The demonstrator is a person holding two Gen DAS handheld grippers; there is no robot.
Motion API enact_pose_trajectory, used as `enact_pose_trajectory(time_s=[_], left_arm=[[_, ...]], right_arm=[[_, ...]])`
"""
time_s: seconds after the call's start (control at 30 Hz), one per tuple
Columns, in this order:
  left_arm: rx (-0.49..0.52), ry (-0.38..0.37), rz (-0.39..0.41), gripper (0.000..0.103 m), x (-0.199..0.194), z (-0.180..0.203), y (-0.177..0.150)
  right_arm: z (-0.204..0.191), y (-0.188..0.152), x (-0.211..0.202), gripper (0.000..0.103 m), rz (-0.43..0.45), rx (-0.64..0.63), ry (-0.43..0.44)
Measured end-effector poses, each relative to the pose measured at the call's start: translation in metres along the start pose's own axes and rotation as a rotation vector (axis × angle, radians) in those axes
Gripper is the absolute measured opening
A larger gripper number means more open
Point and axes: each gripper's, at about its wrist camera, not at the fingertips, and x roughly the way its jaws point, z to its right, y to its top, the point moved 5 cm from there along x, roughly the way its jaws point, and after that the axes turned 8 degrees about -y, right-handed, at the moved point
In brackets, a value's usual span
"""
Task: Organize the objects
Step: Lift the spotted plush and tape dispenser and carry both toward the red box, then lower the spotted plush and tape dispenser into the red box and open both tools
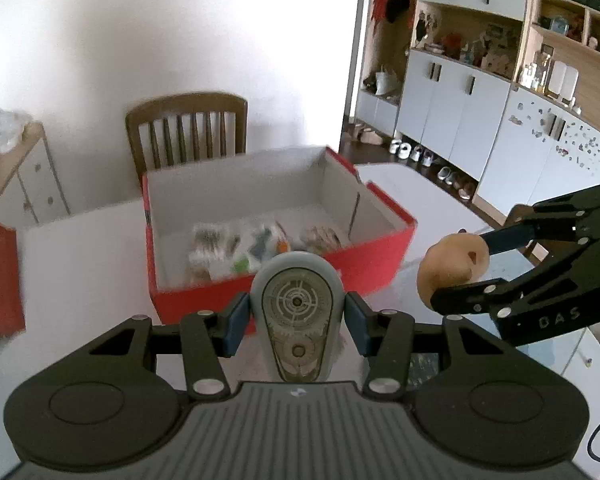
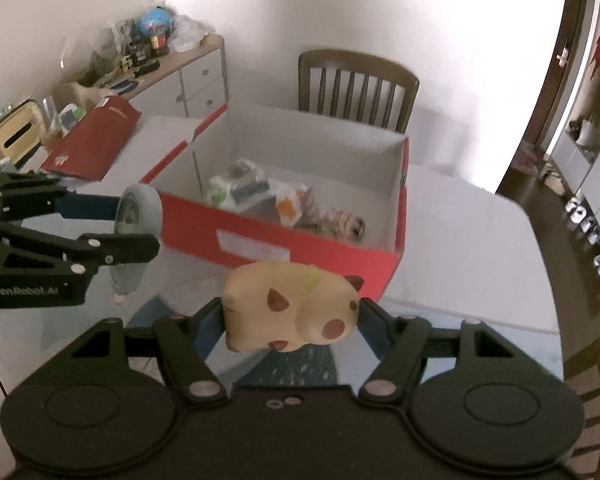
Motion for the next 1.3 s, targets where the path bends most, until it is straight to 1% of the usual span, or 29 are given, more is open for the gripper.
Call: enact_pose_trajectory(time_s=[0.17, 0.37, 0.5, 0.63, 0.73, 0.97, 1.17, 1.3], left_arm=[[0.048, 0.008, 0.023, 0.05, 0.002, -0.012, 0.027], [0.108, 0.026, 0.029, 0.05, 0.012, -0.027, 0.055], [0.139, 0.039, 0.027, 0.05, 0.022, -0.036, 0.071], [0.171, 0.068, 0.021, 0.05, 0.037, -0.047, 0.081], [0.18, 0.087, 0.002, 0.05, 0.053, -0.058, 0.085], [0.156, 0.067, -0.069, 0.05, 0.095, -0.081, 0.083], [0.158, 0.061, -0.116, 0.05, 0.124, -0.088, 0.079], [0.16, 0.037, -0.157, 0.05, 0.143, -0.091, 0.078]], right_arm=[[0.005, 0.025, 0.009, 0.07, 0.027, 0.003, -0.03], [0.008, 0.052, 0.026, 0.07, 0.047, 0.012, -0.06], [0.005, 0.067, 0.042, 0.07, 0.046, -0.001, -0.08], [0.002, 0.075, 0.059, 0.07, 0.034, -0.013, -0.1], [0.001, 0.078, 0.073, 0.07, 0.021, -0.022, -0.113], [0.001, 0.076, 0.103, 0.071, -0.028, -0.01, -0.122], [0.002, 0.068, 0.124, 0.071, -0.076, 0.007, -0.127], [-0.001, 0.063, 0.136, 0.071, -0.102, -0.002, -0.13]])
